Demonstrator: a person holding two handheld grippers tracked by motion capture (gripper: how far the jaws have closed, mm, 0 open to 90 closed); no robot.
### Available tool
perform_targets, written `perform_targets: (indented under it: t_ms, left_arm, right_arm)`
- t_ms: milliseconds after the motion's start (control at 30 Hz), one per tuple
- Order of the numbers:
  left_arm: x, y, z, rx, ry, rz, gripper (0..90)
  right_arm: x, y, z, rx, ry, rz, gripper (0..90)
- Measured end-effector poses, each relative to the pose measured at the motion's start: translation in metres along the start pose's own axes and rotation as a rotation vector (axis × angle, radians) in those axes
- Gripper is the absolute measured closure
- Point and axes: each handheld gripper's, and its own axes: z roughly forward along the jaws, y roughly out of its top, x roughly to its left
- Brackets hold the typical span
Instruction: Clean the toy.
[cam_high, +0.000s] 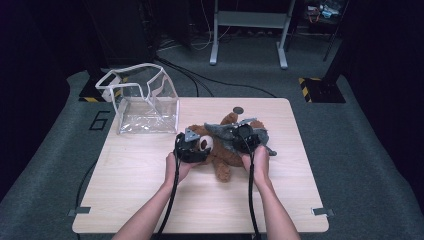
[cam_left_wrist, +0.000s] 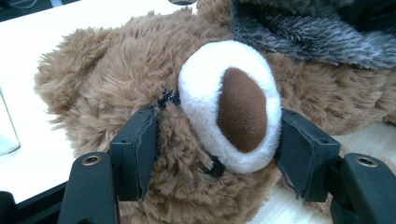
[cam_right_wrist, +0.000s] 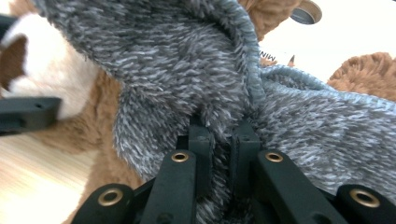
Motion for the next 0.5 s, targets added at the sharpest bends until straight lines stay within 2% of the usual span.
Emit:
perform_targets:
  t_ms: [33, 67, 133, 200, 267, 300, 333, 400, 433, 467, 500]
  left_arm:
    - [0.001, 0.000, 0.000, 0.001, 0.002, 0.003, 34.3]
    - [0.002, -0.001, 0.001, -0.008, -0.001, -0.016, 34.2]
    - [0.003, -0.001, 0.002, -0.010, -0.006, -0.030, 34.3]
    - [0.002, 0.000, 0.001, 0.003, 0.000, -0.022, 34.4]
    - [0.003, 0.001, 0.002, 0.009, -0.008, -0.028, 34.4]
    - [0.003, 0.001, 0.002, 0.009, -0.008, -0.028, 34.4]
    - [0.005, 0.001, 0.003, 0.008, -0.015, -0.028, 34.4]
    - [0.004, 0.002, 0.003, 0.017, -0.019, -0.018, 34.5]
    - [0.004, 0.002, 0.003, 0.017, -0.019, -0.018, 34.5]
    - [0.004, 0.003, 0.004, 0.018, -0.026, -0.014, 34.5]
    - [0.004, 0.004, 0.004, 0.022, -0.023, -0.016, 34.5]
  right_arm:
    - [0.002, 0.002, -0.006, -0.023, 0.009, 0.023, 82.4]
    - [0.005, 0.006, -0.012, -0.049, 0.023, 0.034, 82.3]
    - [0.020, 0.013, -0.017, -0.077, 0.058, 0.000, 82.3]
    - [0.040, 0.017, -0.012, -0.040, 0.055, -0.078, 82.2]
    - [0.052, 0.016, 0.000, 0.011, 0.028, -0.136, 82.2]
    - [0.052, 0.016, 0.000, 0.011, 0.028, -0.136, 82.2]
    - [0.049, 0.011, 0.010, 0.033, 0.007, -0.151, 82.6]
    - [0.038, 0.006, 0.007, 0.026, 0.036, -0.101, 82.7]
    - [0.038, 0.006, 0.007, 0.026, 0.036, -0.101, 82.7]
    - [0.024, 0.002, -0.001, 0.021, 0.025, -0.065, 82.7]
    - [0.018, 0.001, -0.004, 0.013, 0.019, -0.061, 82.7]
